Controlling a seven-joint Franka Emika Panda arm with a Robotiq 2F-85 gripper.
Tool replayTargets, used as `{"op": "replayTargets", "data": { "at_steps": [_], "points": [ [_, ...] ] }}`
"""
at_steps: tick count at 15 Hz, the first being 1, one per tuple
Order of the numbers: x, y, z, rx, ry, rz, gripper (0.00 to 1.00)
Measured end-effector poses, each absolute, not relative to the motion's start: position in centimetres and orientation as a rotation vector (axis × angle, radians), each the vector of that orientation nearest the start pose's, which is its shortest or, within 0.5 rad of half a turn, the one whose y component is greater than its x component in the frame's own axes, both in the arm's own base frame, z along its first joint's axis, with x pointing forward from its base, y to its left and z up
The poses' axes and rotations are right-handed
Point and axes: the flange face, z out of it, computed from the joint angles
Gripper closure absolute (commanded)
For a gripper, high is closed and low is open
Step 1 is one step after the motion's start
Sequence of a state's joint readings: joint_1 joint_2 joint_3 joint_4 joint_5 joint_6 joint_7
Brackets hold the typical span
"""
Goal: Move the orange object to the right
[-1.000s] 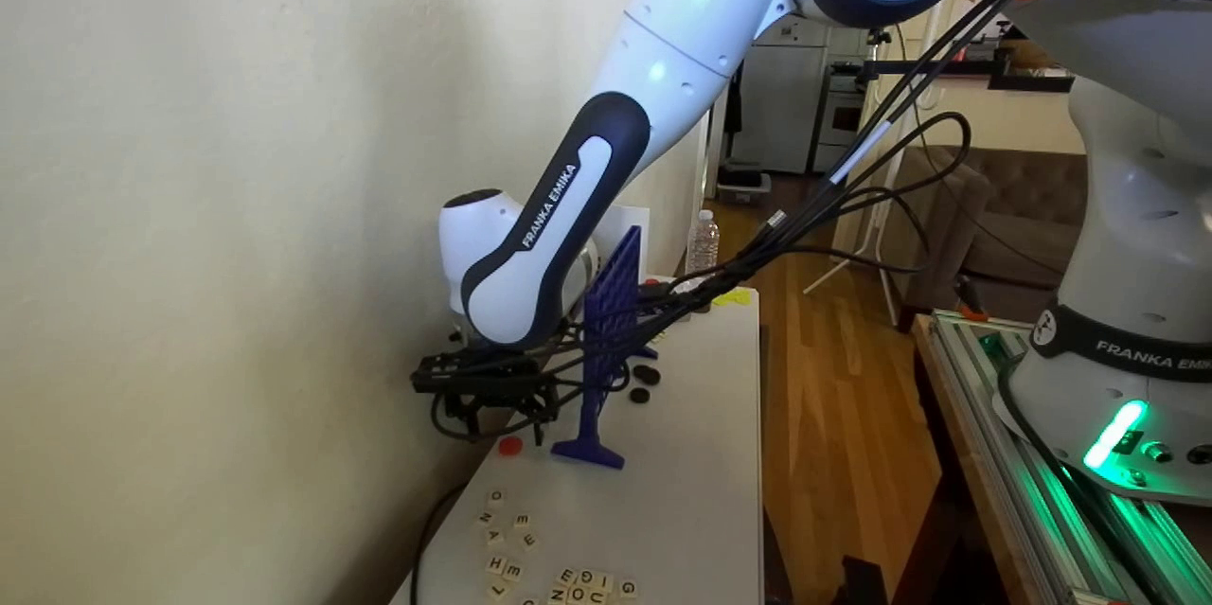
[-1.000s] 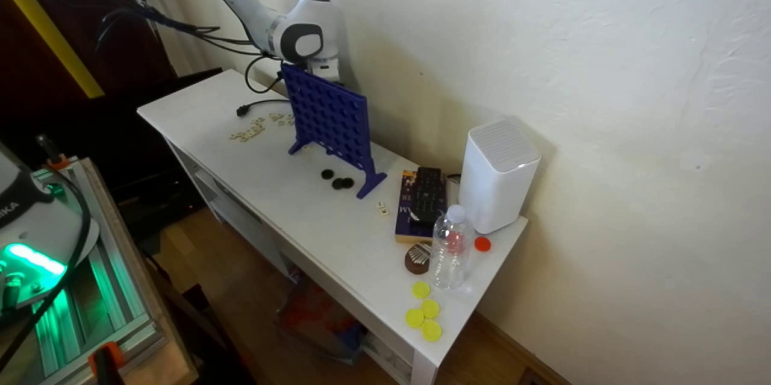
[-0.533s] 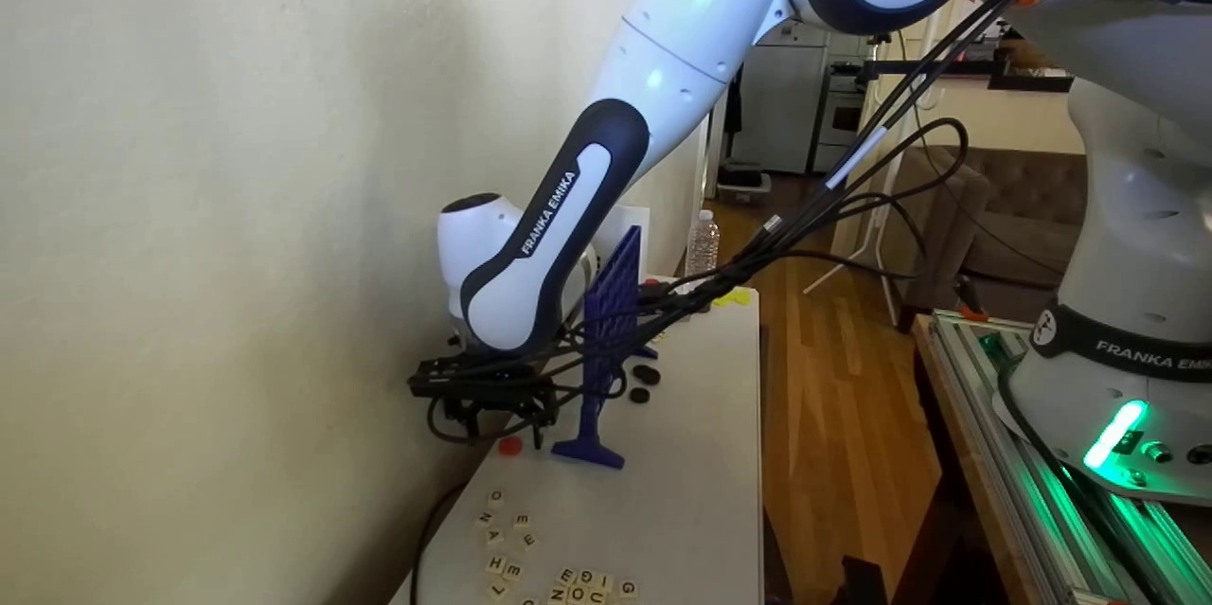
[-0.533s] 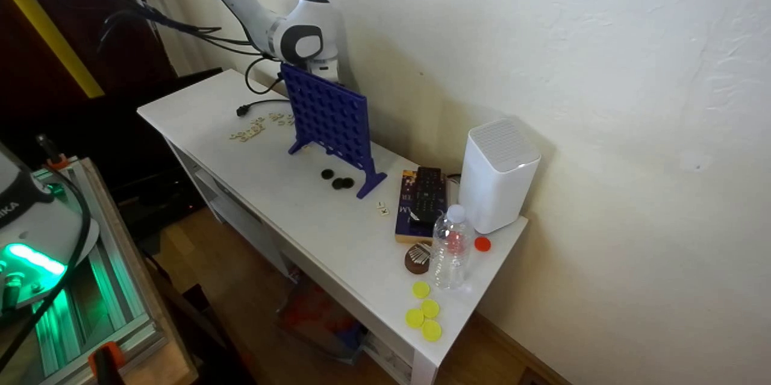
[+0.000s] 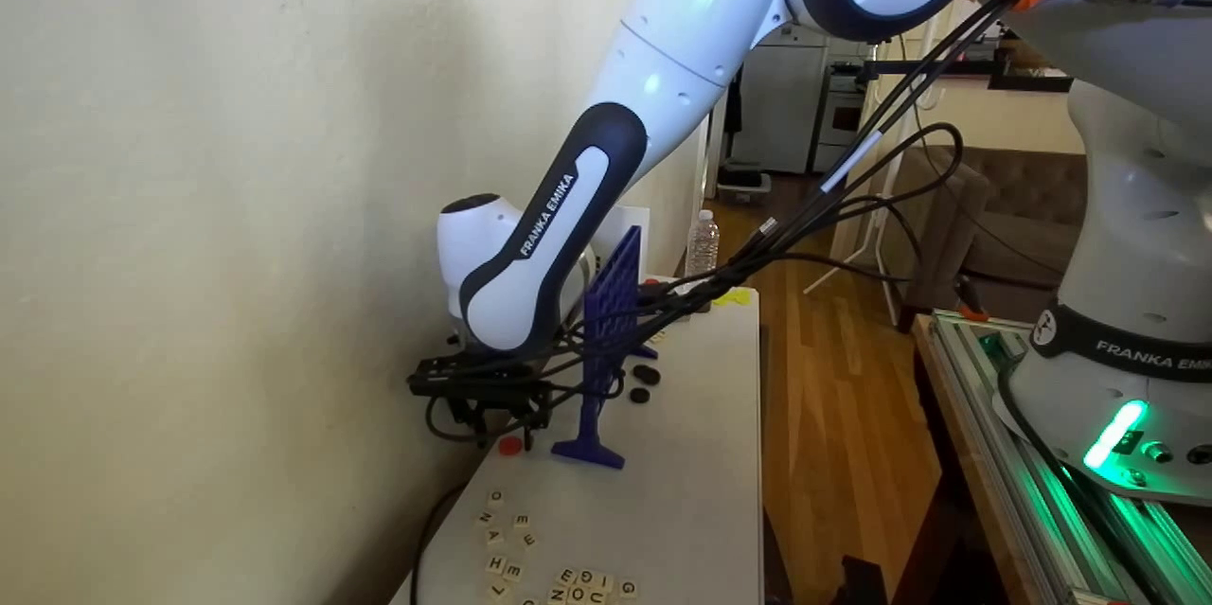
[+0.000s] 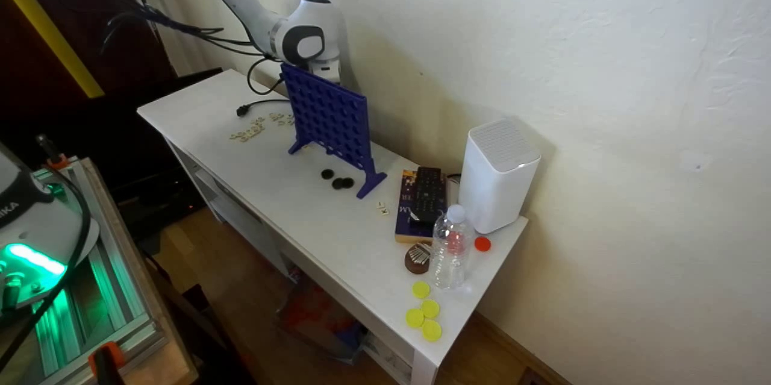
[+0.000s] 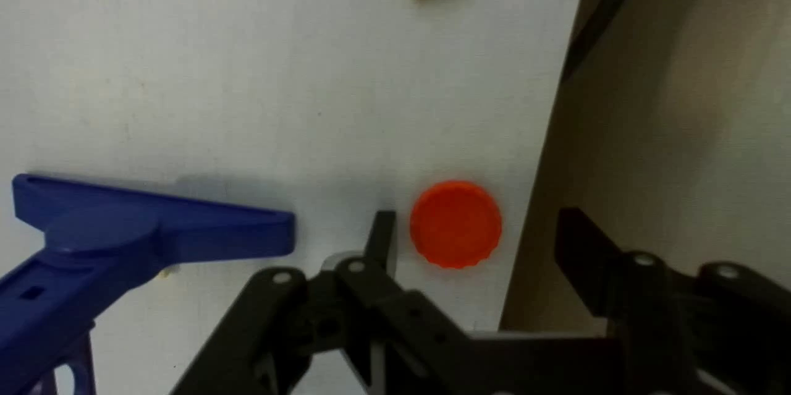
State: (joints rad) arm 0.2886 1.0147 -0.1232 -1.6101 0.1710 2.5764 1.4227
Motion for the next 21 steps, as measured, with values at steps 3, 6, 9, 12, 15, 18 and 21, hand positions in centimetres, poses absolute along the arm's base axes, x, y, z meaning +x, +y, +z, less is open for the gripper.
{"op": "replayTargets", "data": {
  "at_steps": [3,6,9,12,15,18,21],
  "points": [
    [64.91,11.16,3.03,-2.483,1.984,0.019,0.42],
    [64.97,11.15,3.10,-2.482,1.984,0.017,0.57],
    [65.02,11.15,3.16,-2.481,1.983,0.016,0.67],
    [65.07,11.15,3.23,-2.480,1.983,0.014,0.83],
    [65.07,11.15,3.23,-2.480,1.983,0.014,0.86],
    [65.07,11.19,3.27,-2.480,1.982,0.014,0.86],
    [64.85,11.80,3.70,-2.486,1.976,0.041,0.86]
  ]
}}
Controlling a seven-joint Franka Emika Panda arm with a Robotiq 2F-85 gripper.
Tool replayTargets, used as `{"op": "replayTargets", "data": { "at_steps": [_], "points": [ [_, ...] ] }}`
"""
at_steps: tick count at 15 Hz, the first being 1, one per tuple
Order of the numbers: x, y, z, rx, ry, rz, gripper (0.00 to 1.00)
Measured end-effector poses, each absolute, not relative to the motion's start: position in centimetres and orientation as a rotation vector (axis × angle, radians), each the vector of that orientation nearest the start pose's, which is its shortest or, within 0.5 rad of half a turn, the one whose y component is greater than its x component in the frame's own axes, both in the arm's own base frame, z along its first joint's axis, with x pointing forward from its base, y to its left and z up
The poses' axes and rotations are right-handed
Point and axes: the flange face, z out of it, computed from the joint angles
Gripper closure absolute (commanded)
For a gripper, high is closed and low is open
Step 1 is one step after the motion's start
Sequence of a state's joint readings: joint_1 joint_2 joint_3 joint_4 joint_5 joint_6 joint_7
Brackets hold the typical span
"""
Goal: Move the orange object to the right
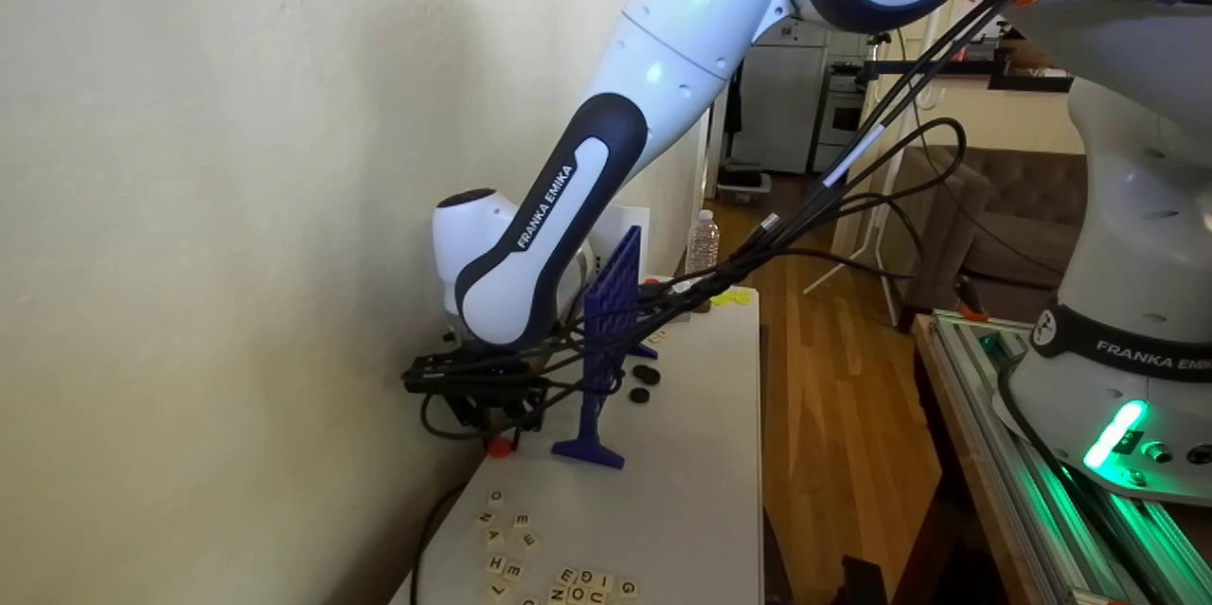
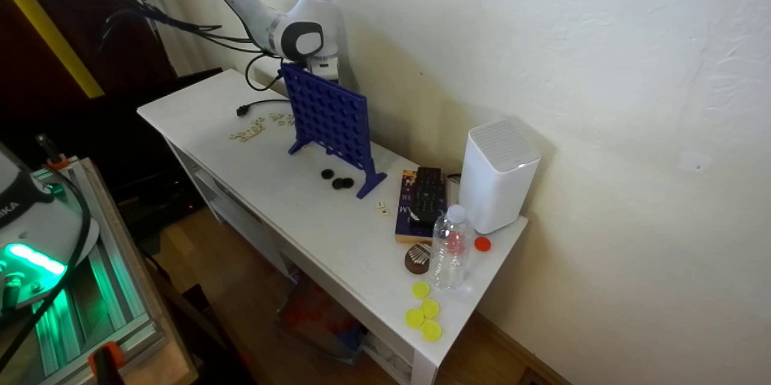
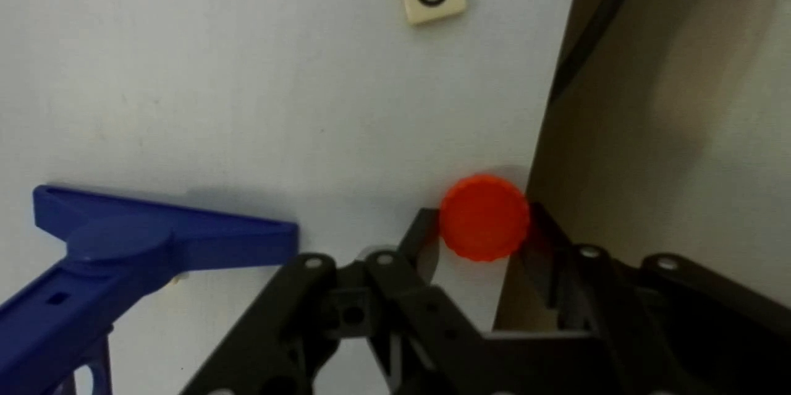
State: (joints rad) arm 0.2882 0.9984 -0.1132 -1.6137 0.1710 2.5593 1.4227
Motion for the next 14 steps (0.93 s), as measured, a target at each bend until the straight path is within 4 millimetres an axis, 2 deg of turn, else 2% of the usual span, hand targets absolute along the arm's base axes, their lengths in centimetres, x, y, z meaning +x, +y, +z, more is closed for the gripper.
{"op": "replayTargets", "data": {
  "at_steps": [6,9,14],
  "points": [
    [62.9,12.2,6.7,-2.558,1.976,0.180,0.86],
    [60.9,13.9,9.2,-2.666,1.785,0.290,0.86],
    [57.6,17.4,14.8,-2.763,1.373,0.337,0.86]
  ]
}}
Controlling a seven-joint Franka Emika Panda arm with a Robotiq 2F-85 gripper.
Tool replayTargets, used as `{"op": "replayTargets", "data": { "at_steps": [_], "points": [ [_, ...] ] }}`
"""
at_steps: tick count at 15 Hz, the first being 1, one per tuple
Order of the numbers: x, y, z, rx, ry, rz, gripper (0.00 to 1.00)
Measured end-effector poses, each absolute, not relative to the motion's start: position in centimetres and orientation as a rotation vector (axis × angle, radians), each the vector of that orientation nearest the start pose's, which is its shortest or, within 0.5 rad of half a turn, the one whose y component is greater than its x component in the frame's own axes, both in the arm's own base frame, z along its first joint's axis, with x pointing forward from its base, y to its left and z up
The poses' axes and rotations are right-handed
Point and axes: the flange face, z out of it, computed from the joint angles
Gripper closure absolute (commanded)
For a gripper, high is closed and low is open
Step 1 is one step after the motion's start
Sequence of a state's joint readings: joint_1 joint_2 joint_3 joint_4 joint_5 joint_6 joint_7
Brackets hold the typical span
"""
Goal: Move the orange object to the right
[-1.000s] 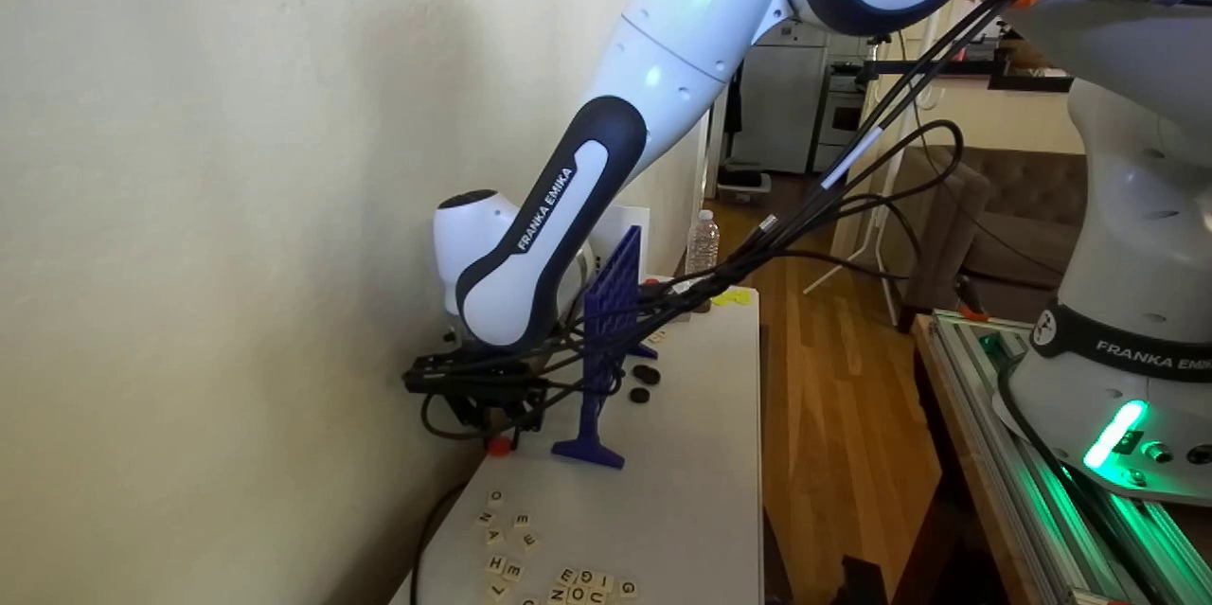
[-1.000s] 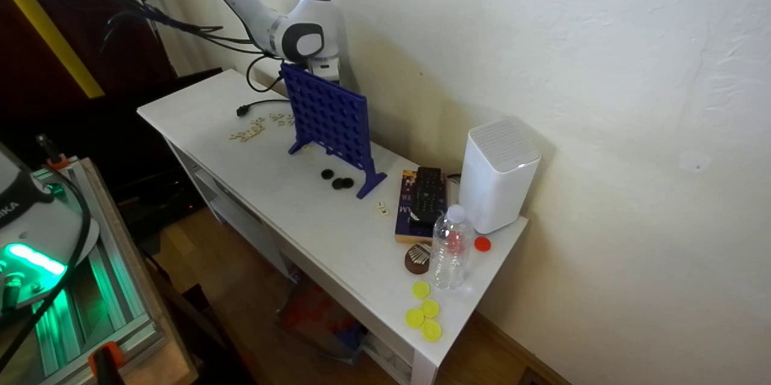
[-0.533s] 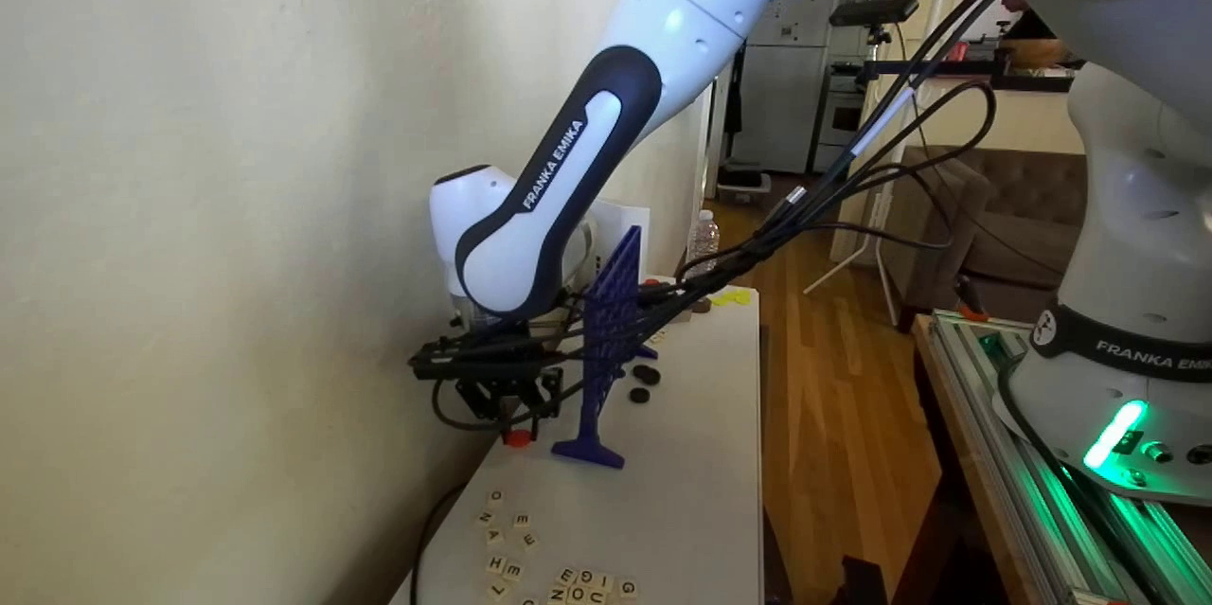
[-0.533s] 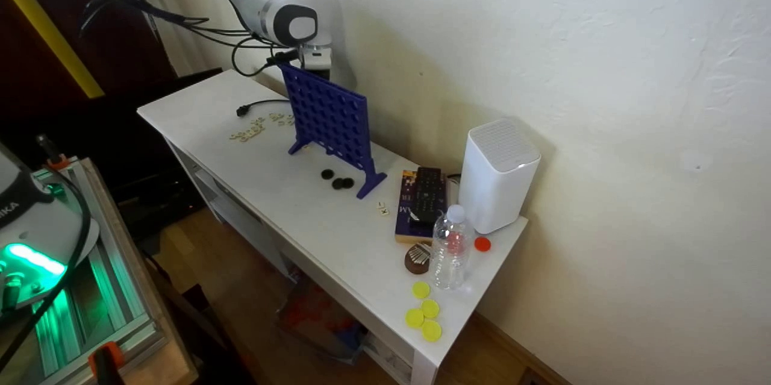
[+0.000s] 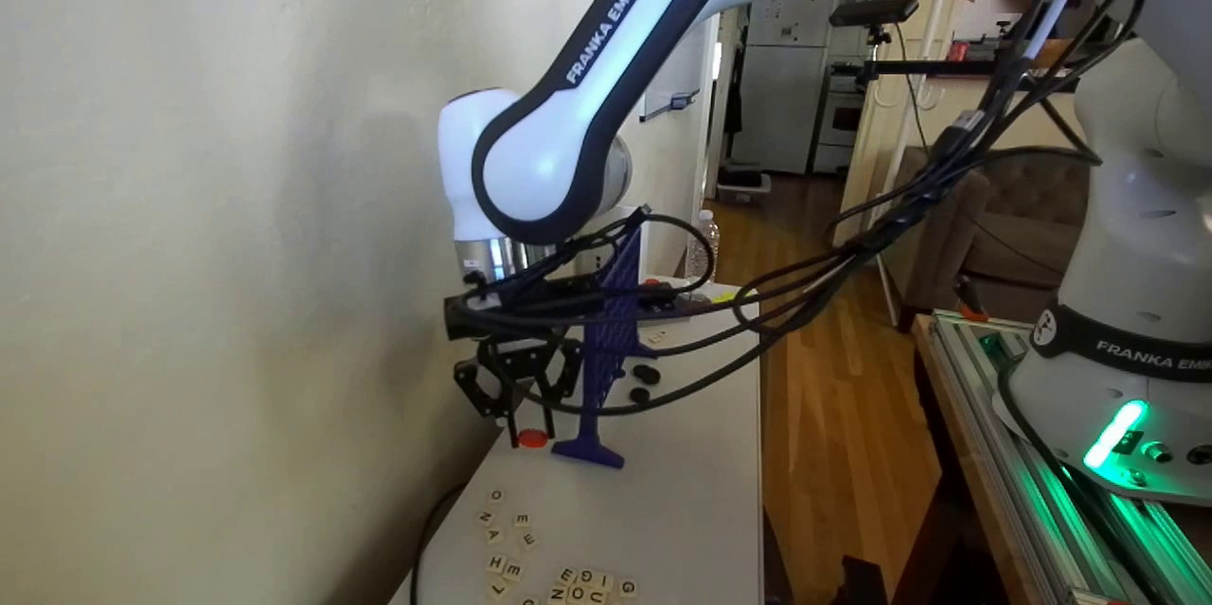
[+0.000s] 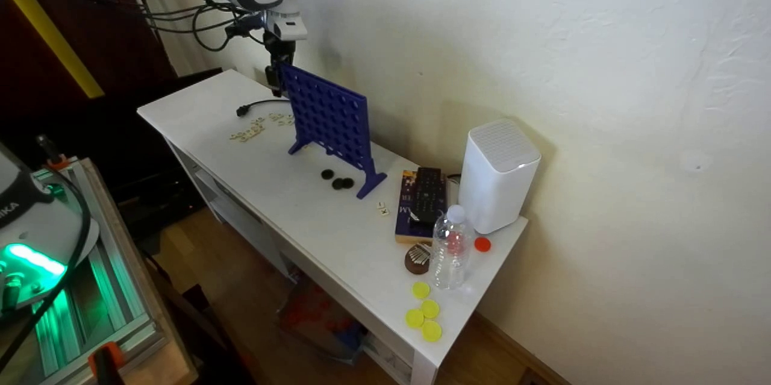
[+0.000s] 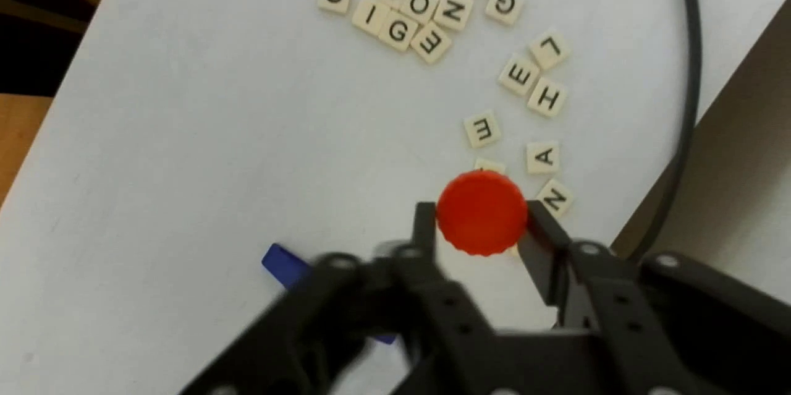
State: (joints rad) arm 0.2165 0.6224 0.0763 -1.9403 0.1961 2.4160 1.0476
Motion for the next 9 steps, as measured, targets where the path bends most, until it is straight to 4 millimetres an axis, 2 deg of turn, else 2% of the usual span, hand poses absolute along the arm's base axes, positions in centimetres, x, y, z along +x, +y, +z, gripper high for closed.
{"op": "replayTargets", "data": {
  "at_steps": [4,9],
  "points": [
    [54.9,17.8,17.9,-2.799,1.042,0.380,0.86],
    [52.3,15.4,21.1,-2.784,0.666,0.372,0.86]
  ]
}}
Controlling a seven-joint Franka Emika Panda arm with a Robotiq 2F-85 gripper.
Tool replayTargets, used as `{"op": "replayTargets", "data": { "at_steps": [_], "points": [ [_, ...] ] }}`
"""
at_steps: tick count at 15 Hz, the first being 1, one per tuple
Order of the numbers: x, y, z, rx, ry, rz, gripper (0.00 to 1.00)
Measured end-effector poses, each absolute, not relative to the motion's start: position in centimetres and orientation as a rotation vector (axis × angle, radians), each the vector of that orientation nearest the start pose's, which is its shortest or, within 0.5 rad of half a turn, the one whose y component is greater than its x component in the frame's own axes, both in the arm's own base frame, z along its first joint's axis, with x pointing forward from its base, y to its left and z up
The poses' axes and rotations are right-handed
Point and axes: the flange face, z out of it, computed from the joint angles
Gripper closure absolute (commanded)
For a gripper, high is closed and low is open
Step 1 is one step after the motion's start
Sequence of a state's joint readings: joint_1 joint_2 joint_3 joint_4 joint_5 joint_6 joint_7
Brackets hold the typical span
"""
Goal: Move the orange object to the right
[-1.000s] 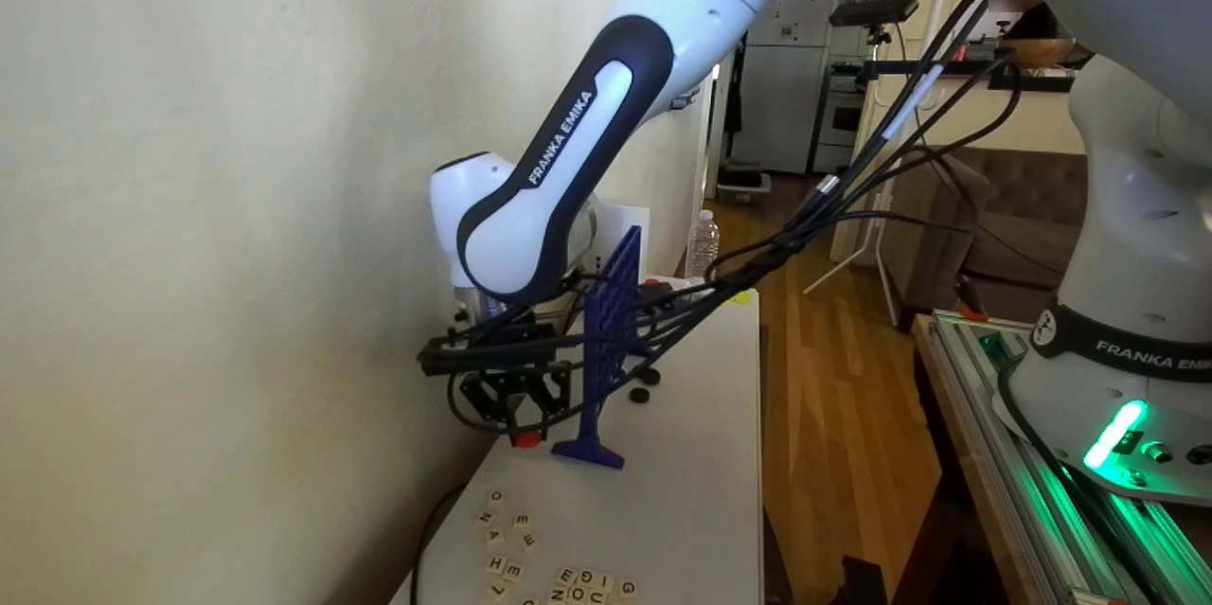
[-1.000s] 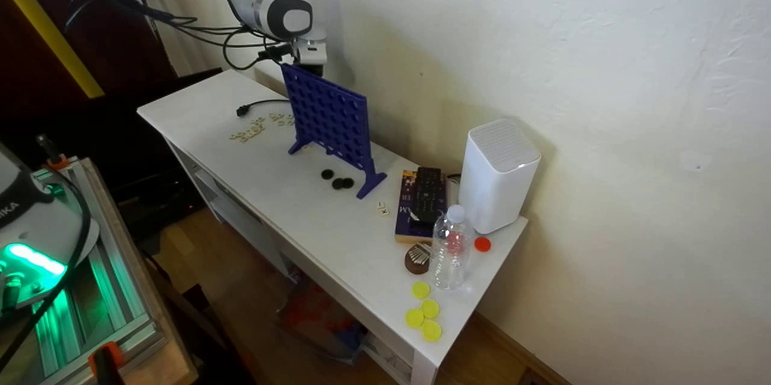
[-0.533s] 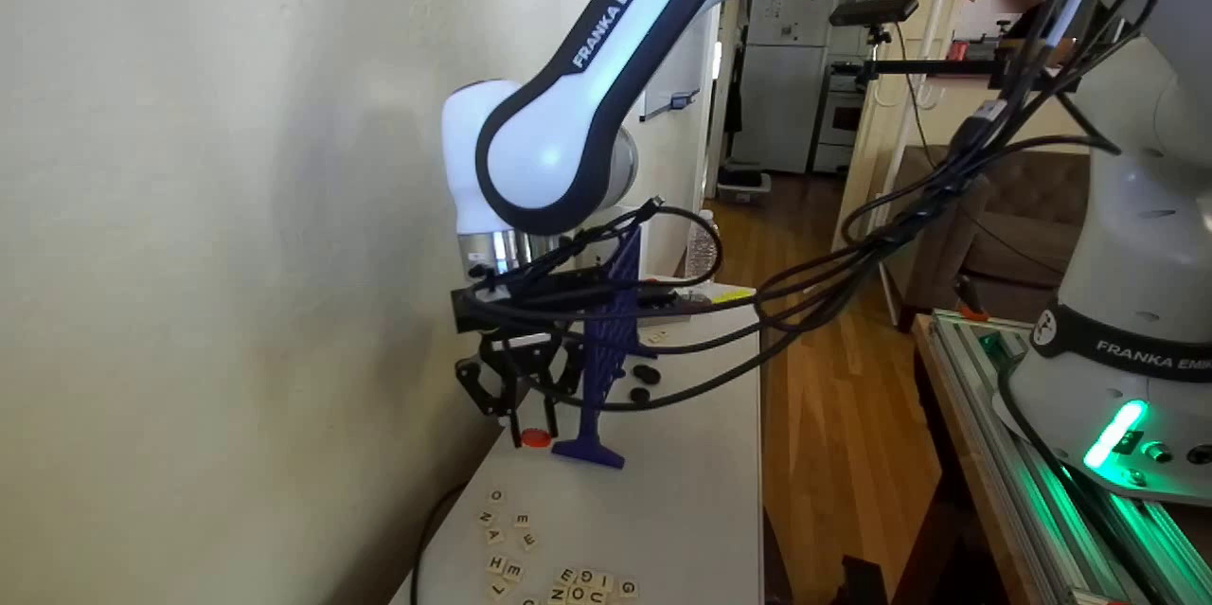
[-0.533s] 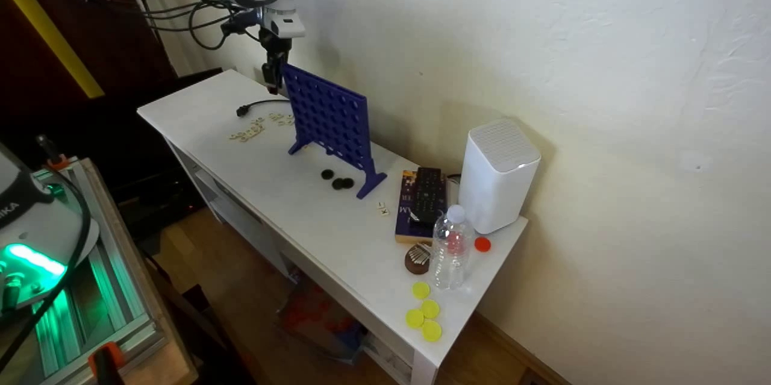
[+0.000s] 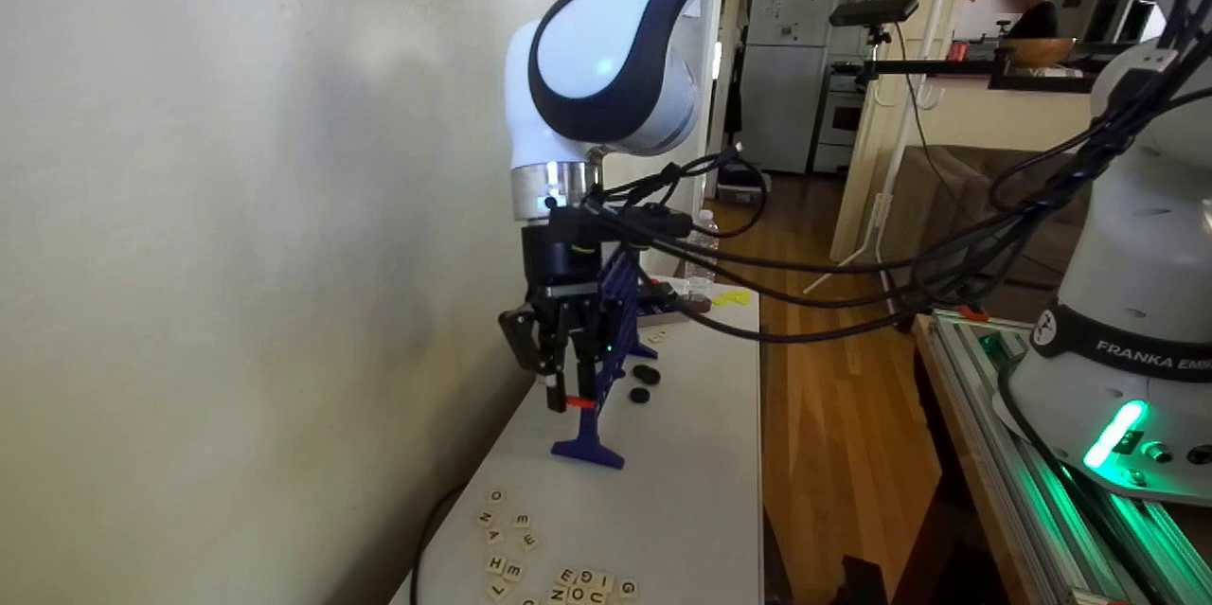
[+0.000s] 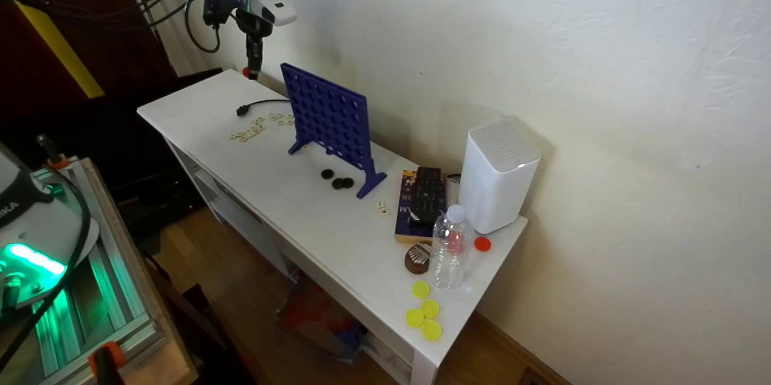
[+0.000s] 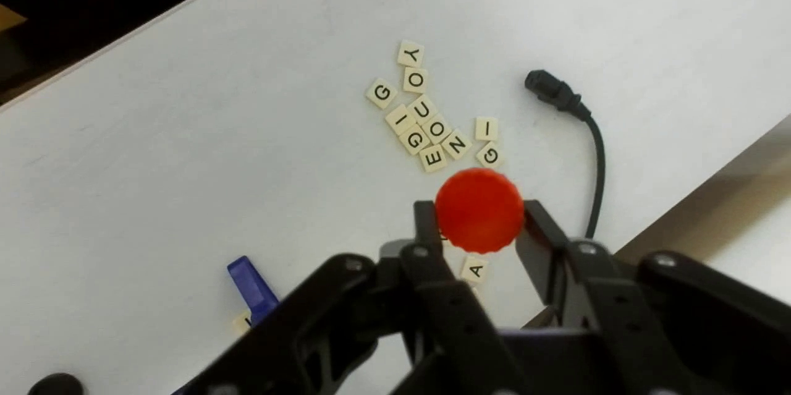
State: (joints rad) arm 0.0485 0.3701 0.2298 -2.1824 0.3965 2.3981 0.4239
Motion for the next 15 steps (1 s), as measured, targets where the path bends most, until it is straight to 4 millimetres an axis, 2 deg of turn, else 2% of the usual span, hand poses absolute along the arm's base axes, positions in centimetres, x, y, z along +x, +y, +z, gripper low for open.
{"op": "replayTargets", "data": {
  "at_steps": [4,7,11,15],
  "points": [
    [51.0,13.1,22.5,-2.746,0.469,0.323,0.86],
    [50.5,11.6,23.3,-2.682,0.409,0.250,0.86],
    [50.5,9.9,24.5,-2.537,0.464,0.156,0.86],
    [50.6,8.0,25.4,-2.489,0.603,0.040,0.86]
  ]
}}
